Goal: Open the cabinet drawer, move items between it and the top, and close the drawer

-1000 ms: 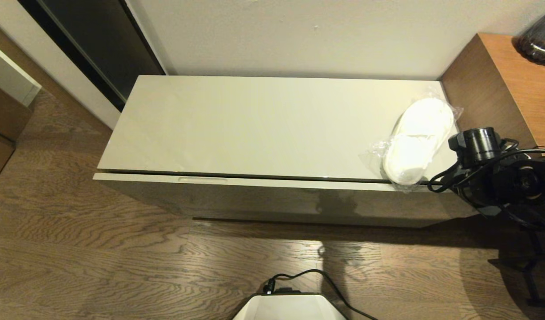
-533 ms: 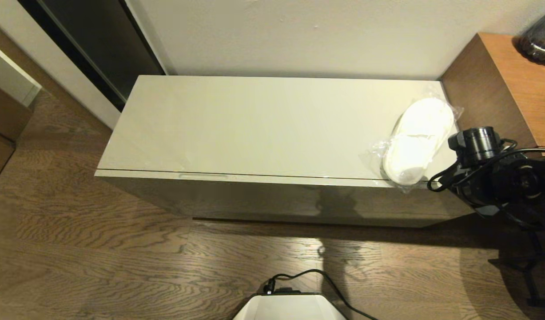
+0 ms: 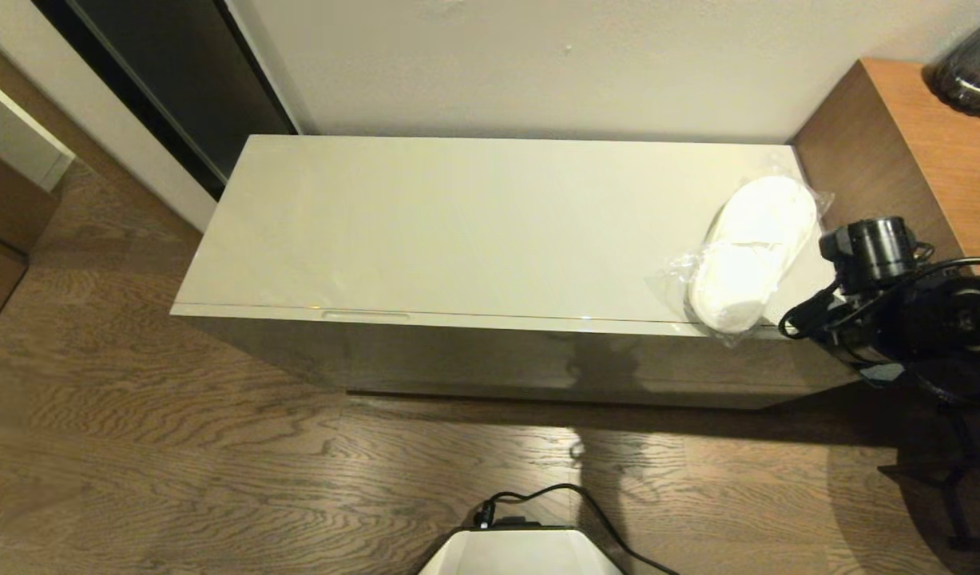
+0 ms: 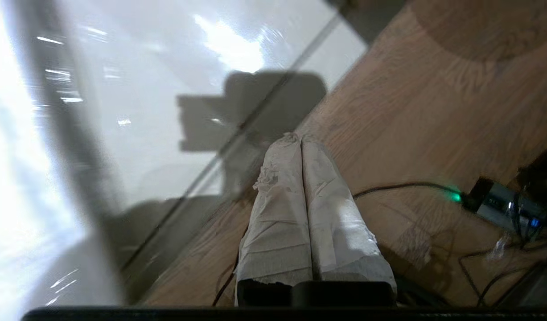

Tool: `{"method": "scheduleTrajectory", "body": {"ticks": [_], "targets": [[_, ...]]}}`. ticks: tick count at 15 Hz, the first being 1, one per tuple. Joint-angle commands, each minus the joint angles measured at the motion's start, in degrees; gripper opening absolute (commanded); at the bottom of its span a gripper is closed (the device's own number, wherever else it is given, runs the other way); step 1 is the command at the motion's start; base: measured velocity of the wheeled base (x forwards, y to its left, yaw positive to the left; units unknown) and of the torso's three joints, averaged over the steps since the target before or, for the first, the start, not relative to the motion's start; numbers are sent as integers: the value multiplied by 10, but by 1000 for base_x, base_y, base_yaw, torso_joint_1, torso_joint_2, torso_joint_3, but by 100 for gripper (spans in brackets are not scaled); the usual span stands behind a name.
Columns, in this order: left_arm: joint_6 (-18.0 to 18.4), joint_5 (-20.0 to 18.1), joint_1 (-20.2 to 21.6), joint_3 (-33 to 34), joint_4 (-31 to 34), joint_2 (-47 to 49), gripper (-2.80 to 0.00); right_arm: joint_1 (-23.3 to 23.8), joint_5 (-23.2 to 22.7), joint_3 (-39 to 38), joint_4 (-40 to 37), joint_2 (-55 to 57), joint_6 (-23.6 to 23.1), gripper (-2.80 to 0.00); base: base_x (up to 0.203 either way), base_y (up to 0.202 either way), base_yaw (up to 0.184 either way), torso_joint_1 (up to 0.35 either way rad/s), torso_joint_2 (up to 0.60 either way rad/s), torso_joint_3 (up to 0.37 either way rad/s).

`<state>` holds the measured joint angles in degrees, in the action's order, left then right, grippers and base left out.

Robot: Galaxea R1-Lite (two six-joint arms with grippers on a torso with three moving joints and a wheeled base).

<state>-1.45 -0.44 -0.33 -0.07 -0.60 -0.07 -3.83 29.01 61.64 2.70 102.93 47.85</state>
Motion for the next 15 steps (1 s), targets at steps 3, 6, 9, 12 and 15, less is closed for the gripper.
{"method": "scheduleTrajectory", "body": {"ticks": [3, 6, 9, 12, 15], "targets": [[0, 0, 0, 0, 0, 1, -280, -12, -2, 11, -66, -178, -99, -280, 0, 0, 0, 0, 0, 0], [0, 0, 0, 1, 0, 1, -280, -62, 1, 7, -210, -331, -145, -280, 0, 0, 0, 0, 0, 0], [0, 0, 0, 0, 0, 1, -280, -93, 11, 50, -490, -468, -166, -280, 0, 0, 0, 0, 0, 0], [0, 0, 1, 0, 0, 1, -280, -98, 25, 186, -722, -530, -181, -280, 0, 0, 0, 0, 0, 0], [0, 0, 1, 0, 0, 1, -280, -72, 14, 229, -843, -624, -196, -280, 0, 0, 0, 0, 0, 0]]}}
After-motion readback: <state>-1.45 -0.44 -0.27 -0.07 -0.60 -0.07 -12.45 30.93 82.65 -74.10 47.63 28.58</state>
